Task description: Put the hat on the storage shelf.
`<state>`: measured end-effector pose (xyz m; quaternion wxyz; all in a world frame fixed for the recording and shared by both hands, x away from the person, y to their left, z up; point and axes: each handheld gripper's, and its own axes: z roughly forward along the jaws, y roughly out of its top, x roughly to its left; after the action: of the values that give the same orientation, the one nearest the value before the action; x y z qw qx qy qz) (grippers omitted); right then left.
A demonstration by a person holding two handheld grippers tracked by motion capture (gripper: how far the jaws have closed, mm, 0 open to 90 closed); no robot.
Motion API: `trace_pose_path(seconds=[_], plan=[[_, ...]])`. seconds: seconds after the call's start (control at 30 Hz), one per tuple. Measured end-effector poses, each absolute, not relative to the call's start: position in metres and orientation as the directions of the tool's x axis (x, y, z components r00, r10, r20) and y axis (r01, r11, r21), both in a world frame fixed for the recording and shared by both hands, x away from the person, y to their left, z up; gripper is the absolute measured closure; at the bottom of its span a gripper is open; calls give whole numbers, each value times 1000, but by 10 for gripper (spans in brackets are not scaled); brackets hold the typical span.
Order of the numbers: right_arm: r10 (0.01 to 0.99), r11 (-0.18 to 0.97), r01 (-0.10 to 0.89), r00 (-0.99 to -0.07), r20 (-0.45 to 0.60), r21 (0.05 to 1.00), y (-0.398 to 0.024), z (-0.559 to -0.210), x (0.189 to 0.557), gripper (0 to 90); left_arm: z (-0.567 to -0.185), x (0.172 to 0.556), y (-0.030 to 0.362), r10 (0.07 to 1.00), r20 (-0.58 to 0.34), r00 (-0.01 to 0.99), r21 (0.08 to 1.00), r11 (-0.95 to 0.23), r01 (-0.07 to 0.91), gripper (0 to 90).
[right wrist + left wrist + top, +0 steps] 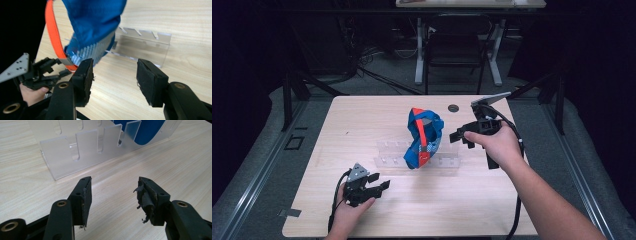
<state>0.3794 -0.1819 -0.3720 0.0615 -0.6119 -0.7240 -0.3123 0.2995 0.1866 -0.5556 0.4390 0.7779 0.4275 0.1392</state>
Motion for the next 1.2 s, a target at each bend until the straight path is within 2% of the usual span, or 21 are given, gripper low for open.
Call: trace_pose_path(seconds=[0.6, 0.87, 1.2], plan=[[857, 102, 925, -268, 441, 366, -193, -419, 339, 461, -557, 300, 187, 786, -154, 599, 800, -257, 543, 459], [848, 72, 921, -259, 463, 383, -201, -441, 330, 458, -558, 300, 187, 787, -160, 596, 797, -254, 549, 458], [863, 63, 903, -263, 431, 425, -212, -466, 315, 457, -559, 300, 187, 791, -158, 591, 795, -254, 551, 458]])
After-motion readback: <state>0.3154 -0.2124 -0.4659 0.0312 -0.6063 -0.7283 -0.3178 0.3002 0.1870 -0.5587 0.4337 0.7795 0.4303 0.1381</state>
